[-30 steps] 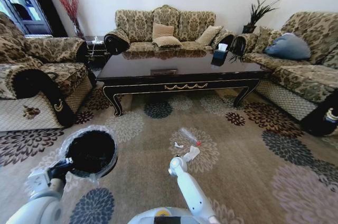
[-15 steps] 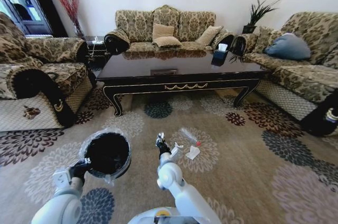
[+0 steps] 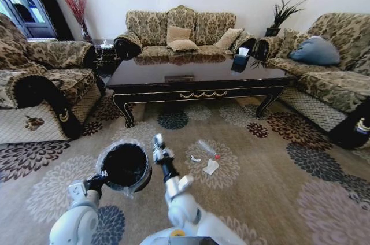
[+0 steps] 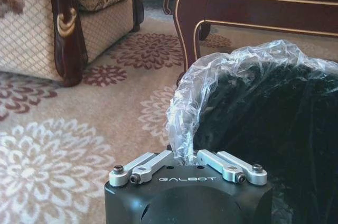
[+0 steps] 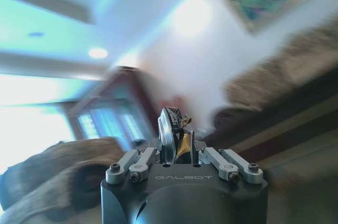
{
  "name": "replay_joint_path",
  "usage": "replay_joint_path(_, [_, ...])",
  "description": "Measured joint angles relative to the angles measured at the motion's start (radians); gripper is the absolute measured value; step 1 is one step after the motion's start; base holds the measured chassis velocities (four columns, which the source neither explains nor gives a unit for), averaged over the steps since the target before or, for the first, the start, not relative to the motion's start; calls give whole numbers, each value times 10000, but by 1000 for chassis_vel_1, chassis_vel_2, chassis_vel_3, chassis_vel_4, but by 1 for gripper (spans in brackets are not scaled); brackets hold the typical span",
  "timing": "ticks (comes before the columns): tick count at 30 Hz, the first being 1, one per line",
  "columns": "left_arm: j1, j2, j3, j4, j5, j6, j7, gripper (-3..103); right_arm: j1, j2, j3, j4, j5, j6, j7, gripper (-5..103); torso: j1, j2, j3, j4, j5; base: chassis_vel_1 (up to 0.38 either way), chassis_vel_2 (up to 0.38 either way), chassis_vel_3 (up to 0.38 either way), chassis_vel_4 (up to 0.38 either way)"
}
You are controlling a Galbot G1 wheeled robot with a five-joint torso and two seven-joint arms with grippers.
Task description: Move to the front of the table and pick up the trash from the floor, then place it into the trash bin.
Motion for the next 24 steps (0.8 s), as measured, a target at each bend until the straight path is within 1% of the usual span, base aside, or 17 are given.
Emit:
replay_joint_path(1, [0,0,0,0,0,0,0,2,0,0,0,0,0,0,0,26,0,0,0,0,0,0,0,0,0])
replay_joint_path(2, [-17,-3,4,31,-58,16,-25,2,58,-3,0,-137,-328,184,-148,26,0,0,0,-4,1,0,0,0,0])
replay_joint_path(3, [-59,-11,20,77,-180,51,-60,2,219,-4,-2,-439,-900,417,-339,26,0,0,1,-9,9,0,0,0,0])
replay_joint_path(4, [-73,-14,28,108,-227,69,-65,2,348,-1,-8,-620,-1153,513,-384,26,0,0,2,-13,36,0,0,0,0])
replay_joint_path(5, [-73,-14,28,108,-227,69,-65,2,348,-1,-8,-620,-1153,513,-384,26,0,0,2,-13,36,0,0,0,0])
replay_joint_path(6, [-80,-14,29,118,-249,76,-63,2,441,4,-24,-755,-1290,577,-395,26,0,0,2,-18,57,0,0,0,0])
replay_joint_path(7, [-94,-10,18,143,-256,80,-69,2,614,5,-257,-979,-1495,684,-402,26,0,-1,2,-22,65,0,0,0,0])
replay_joint_path(8, [-103,-1,3,151,-268,82,-69,2,732,5,-476,-1098,-1621,743,-414,26,0,0,2,-14,60,0,0,0,0])
replay_joint_path(11, [-109,29,-36,152,-300,86,-63,2,882,14,-650,-1336,-1691,788,-408,26,0,-1,1,-18,61,0,0,0,0])
replay_joint_path(15, [-77,65,-107,138,-307,89,-57,2,1441,9,-1642,-1712,-1682,893,-550,26,0,-1,2,-19,58,0,0,0,0])
replay_joint_path(17, [-75,68,-110,137,-307,91,-56,2,1563,3,-1813,-1765,-1670,911,-599,26,0,0,1,-16,60,0,0,0,0])
replay_joint_path(18, [-61,69,-131,135,-301,93,-55,2,1884,-27,-2117,-1921,-1577,959,-701,26,0,-1,3,-29,73,0,0,0,0])
replay_joint_path(19, [-51,64,-143,115,-295,95,-54,2,2210,-74,-2231,-2026,-1521,985,-741,26,1,-1,3,-23,73,0,0,0,0])
replay_joint_path(20, [-51,64,-143,115,-295,95,-54,2,2210,-74,-2231,-2026,-1521,985,-741,26,1,-1,3,-23,73,0,0,0,0])
replay_joint_path(22, [-27,51,-167,87,-290,101,-51,2,2792,-151,-2424,-2208,-1477,1069,-801,26,0,0,1,-23,61,0,0,0,0])
replay_joint_path(23, [1,30,-213,31,-287,102,-42,2,3515,-217,-2733,-2551,-1481,1207,-969,26,1,-1,3,-20,60,0,0,0,0])
replay_joint_path(24, [1,30,-213,31,-287,102,-42,2,3515,-217,-2733,-2551,-1481,1207,-969,26,1,-1,3,-20,60,0,0,0,0])
